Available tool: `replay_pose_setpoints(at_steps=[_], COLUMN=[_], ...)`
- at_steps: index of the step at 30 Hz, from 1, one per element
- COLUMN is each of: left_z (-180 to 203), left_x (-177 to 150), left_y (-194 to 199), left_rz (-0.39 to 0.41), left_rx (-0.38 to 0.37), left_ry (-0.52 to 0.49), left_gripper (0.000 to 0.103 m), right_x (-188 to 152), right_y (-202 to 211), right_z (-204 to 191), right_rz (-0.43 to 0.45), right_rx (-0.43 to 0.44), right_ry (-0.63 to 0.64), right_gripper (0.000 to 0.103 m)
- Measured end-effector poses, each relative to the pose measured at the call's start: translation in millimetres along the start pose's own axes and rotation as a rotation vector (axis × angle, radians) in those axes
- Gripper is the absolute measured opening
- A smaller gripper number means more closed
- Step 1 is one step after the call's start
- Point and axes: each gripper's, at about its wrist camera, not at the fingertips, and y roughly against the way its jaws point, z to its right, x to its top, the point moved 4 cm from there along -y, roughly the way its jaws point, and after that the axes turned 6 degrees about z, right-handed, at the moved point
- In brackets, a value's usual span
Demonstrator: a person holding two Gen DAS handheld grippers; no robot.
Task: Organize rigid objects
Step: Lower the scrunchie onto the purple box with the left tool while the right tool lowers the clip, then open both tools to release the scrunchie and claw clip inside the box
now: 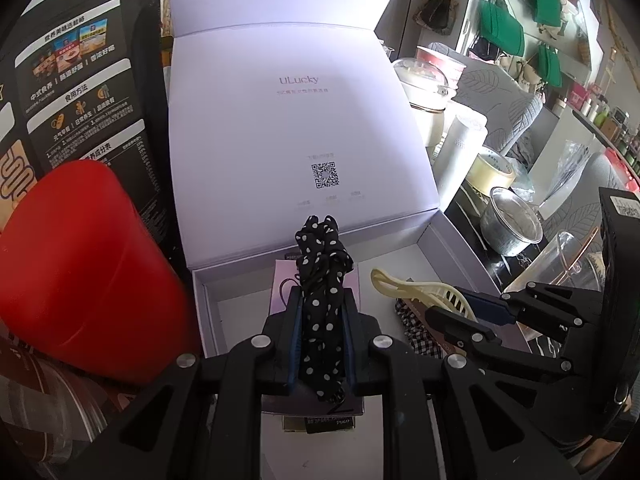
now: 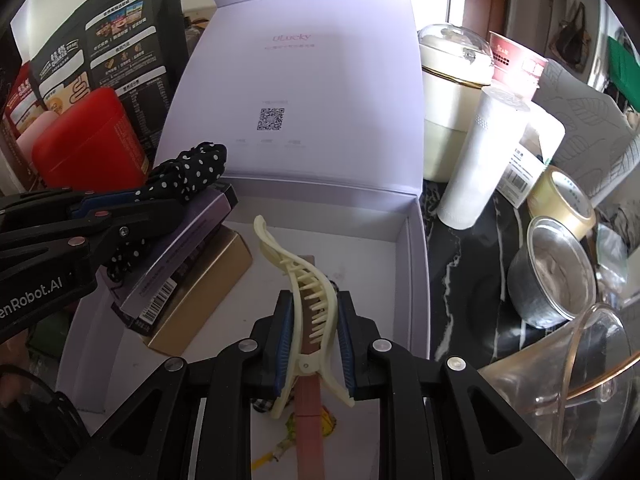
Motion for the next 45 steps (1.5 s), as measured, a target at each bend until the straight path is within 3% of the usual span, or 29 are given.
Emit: replay_pose_setpoints(at_steps=[4, 8, 29, 31, 33, 34, 45], left_z=[2, 1, -1, -1, -2, -2, 2], left_x=[1, 2, 1, 1, 2, 4, 9], left_y=[0, -2, 4, 7, 11, 13, 38], left_rz=[-0.007, -0.017, -0.069, -0.068, -0.051, -0.042, -0.008], left_rx=[0.006, 0.006, 0.080, 0.088, 0.099, 0.100, 0.110], left_ry=[-0.014, 0.005, 0.008, 0.010, 0.015, 0.016, 0.005], left_gripper=[0.017, 0.018, 0.023, 0.032, 0.063, 0.066, 0.068], right_x=[0, -1, 4, 4, 5, 6, 6], right_y=[-1, 0, 28, 31, 34, 37, 59], right_z=[1, 2, 3, 4, 3, 3, 0], right_rz=[-0.011, -0.020, 0.029, 0.034, 0.040, 0.045, 0.068], right_rx=[-0.003, -0.012, -0.045, -0.044, -0.045, -0.042, -0.044], right_ry=[-0.006, -0.012, 0.000, -0.004, -0.004, -0.006, -0.006], right_gripper=[0.022, 0.033, 0.034, 0.034, 0.034, 0.034, 0.034])
